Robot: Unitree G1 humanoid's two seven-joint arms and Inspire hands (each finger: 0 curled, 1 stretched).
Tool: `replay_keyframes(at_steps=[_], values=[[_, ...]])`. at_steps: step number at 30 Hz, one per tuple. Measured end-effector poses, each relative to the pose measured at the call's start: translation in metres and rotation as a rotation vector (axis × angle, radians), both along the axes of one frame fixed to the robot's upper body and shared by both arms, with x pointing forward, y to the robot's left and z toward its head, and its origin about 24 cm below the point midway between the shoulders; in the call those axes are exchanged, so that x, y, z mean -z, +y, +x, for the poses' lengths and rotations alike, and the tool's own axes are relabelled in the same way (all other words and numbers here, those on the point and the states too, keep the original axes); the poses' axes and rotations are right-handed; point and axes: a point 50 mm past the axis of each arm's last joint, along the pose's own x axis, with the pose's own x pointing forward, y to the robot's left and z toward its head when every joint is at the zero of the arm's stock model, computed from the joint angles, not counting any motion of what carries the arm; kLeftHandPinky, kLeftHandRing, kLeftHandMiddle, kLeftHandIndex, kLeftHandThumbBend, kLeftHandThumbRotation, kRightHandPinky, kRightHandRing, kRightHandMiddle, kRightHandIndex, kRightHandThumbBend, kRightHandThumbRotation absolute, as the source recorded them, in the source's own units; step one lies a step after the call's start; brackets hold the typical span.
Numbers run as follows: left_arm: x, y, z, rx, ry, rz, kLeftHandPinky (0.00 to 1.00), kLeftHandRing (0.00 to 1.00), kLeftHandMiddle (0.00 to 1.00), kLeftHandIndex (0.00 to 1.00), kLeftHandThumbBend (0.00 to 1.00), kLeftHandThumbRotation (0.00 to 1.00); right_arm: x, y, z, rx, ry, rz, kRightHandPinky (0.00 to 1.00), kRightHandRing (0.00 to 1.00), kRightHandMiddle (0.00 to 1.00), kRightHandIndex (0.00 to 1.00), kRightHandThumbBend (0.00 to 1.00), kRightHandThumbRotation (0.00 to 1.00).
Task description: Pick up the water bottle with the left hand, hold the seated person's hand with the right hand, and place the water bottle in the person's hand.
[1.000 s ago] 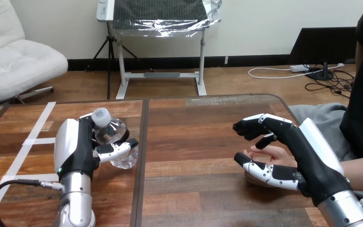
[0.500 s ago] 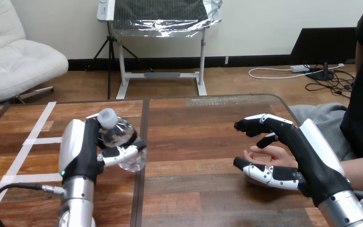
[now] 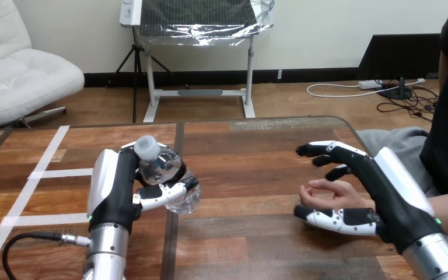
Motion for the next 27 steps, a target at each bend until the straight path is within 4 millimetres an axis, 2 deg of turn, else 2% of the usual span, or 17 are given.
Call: replay_keyframes(at_steps=[27], values=[[-0.038,-0.016,-0.007,0.094,-0.15,-0.04,0.34,0.36,0.41,0.51,0.55,0.0,-0.011,-0.052,0.015,0.134,0.151,-0.444,0.76,0.88,0.89,0.84,0.88,0.03]])
